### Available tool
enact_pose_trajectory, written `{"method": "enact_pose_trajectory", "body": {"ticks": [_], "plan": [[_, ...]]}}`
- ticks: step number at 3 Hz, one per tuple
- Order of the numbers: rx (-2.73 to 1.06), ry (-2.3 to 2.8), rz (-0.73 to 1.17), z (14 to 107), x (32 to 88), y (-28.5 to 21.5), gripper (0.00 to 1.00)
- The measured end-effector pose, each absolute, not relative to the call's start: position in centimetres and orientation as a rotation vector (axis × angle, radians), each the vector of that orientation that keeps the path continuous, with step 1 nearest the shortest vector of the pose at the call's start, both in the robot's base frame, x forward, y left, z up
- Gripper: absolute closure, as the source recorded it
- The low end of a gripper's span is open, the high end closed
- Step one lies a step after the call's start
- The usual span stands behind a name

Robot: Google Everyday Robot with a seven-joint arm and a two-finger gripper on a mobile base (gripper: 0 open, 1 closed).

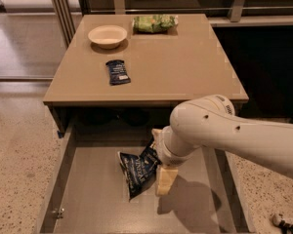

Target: Pick blue chip bag from top drawer and place on counter

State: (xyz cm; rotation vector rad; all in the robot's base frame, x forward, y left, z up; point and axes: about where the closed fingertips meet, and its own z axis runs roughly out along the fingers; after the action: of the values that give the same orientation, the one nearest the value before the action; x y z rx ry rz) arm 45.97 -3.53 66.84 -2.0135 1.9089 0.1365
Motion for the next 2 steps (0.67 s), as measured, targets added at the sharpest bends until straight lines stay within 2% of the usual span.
{"method": "enact_pose_trajectory", "body": {"ticks": [2], "plan": [[-2.026,1.941,0.002,64.1,46.1,-2.3,0.0]]}}
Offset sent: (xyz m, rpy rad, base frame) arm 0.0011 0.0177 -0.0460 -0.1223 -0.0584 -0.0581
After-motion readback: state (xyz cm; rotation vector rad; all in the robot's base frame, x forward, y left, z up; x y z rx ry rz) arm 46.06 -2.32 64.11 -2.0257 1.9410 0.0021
